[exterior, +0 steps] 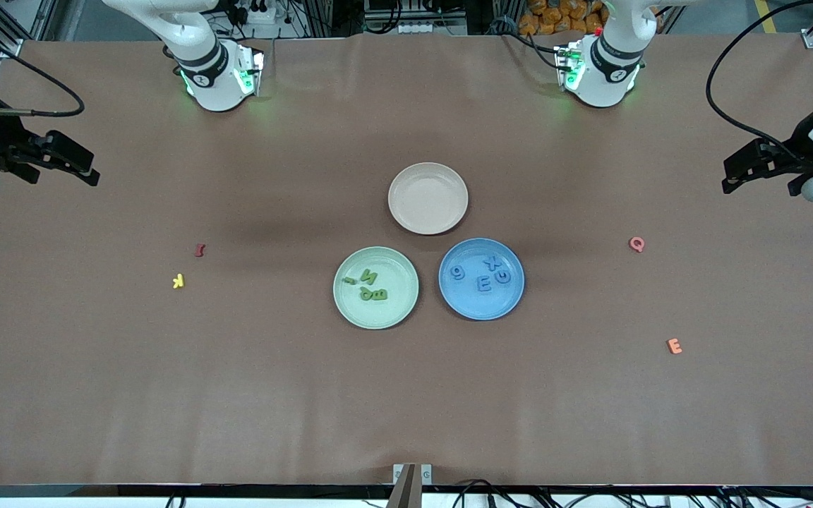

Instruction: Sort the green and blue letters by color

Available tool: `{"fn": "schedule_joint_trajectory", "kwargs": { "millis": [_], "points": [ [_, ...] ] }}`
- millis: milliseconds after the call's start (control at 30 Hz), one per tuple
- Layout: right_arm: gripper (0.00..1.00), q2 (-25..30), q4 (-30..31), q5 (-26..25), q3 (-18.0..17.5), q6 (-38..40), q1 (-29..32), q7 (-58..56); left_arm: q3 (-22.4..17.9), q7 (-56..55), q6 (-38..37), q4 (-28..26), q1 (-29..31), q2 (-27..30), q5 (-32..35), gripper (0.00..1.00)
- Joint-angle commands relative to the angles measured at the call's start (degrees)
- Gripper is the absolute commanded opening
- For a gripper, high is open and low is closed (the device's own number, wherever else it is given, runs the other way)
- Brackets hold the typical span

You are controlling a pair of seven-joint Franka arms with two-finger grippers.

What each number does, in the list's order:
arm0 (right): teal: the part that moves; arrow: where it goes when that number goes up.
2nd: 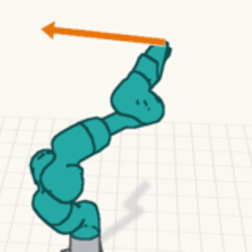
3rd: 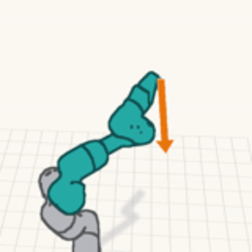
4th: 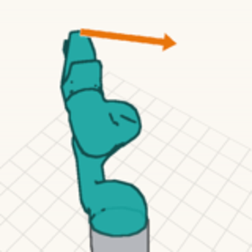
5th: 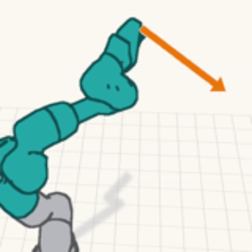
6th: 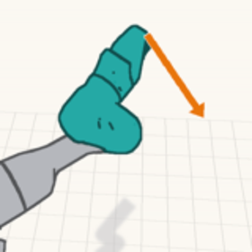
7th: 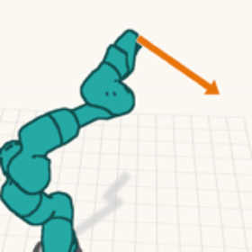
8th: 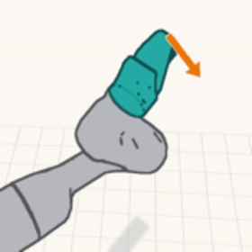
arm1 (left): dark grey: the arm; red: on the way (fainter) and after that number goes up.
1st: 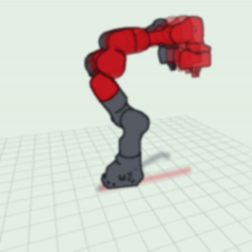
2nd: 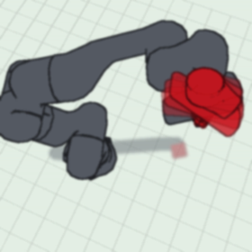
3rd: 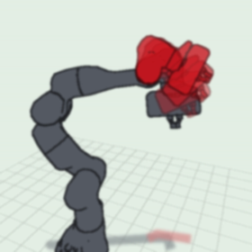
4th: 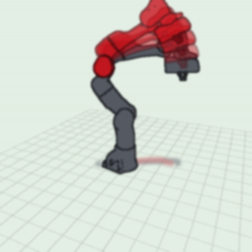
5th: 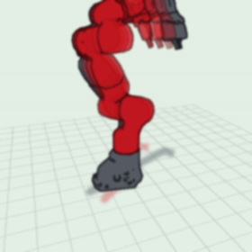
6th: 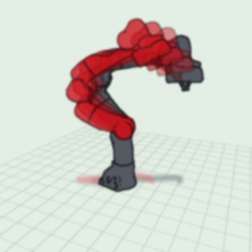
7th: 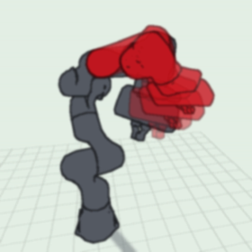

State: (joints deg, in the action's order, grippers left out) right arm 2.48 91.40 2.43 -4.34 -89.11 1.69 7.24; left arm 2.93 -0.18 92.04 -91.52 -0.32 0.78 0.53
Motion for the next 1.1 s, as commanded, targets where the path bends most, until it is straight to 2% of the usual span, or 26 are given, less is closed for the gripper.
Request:
{"fn": "schedule_joint_trajectory", "kwargs": {
  "millis": [0, 234, 534, 1067],
  "points": [
    [1.00, 0.42, 2.20, -0.84, -0.23, -1.76, -0.02, 0.23, 0.06, 0.26, -0.28, 1.08, 0.14, -0.43, -1.23, 1.00],
    [1.00, 0.24, 2.91, -1.72, -0.23, -2.56, -0.02, 0.23, 0.06, 0.26, -0.19, 0.99, 0.23, -0.52, -1.23, 1.00],
    [1.00, -2.39, -0.34, -1.99, -0.14, -2.82, -1.16, 0.76, 0.06, 0.26, -0.19, 0.82, 0.23, -0.52, -1.23, 1.00],
    [1.00, -3.10, -0.87, -2.07, -0.06, -2.82, -0.98, 0.67, 0.06, 0.18, -0.28, 0.90, 0.06, -0.52, -1.23, 1.00]
  ]
}}
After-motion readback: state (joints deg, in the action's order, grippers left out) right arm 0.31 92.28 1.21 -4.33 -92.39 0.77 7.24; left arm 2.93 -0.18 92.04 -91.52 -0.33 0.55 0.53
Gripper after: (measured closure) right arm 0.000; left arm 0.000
